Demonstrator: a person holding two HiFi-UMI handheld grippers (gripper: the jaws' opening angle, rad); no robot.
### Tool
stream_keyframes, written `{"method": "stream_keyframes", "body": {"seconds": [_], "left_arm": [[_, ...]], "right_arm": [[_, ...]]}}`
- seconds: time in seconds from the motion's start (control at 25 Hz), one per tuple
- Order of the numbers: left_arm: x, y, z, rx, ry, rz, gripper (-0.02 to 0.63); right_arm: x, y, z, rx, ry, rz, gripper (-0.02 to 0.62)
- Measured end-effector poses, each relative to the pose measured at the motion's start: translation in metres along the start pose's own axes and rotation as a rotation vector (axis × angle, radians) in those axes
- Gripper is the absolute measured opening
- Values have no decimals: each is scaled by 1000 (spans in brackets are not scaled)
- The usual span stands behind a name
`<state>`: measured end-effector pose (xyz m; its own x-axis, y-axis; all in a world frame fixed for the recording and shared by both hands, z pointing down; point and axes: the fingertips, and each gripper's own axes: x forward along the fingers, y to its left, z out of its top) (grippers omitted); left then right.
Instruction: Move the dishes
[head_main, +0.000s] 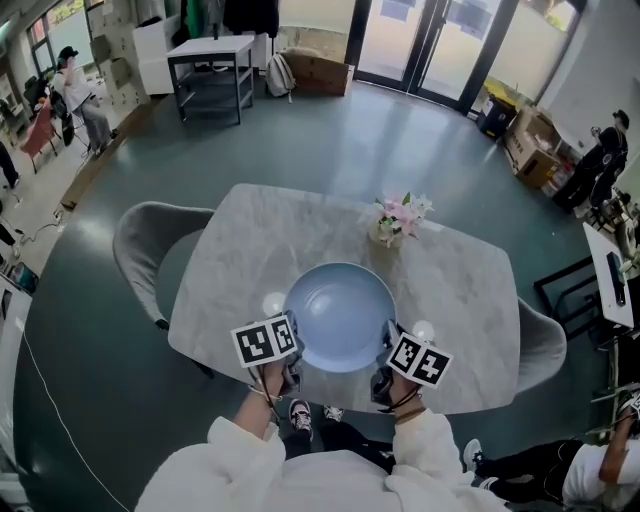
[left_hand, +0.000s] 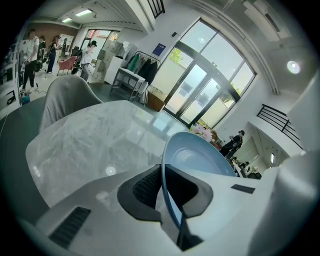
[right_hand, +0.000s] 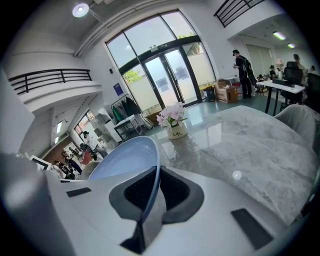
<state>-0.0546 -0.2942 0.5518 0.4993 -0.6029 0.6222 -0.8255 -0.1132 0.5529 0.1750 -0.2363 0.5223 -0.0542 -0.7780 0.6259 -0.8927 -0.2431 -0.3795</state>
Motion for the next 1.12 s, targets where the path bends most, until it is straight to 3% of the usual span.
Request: {"method": "stream_keyframes", "body": {"seconds": [0.72, 1.12], "left_arm": [[38, 18, 7, 0, 48, 71, 21], [69, 33, 34, -11, 42, 123, 21]], "right_arm": [[54, -8, 3, 4, 80, 6, 72], [104, 1, 20, -3, 119, 41, 72]]}}
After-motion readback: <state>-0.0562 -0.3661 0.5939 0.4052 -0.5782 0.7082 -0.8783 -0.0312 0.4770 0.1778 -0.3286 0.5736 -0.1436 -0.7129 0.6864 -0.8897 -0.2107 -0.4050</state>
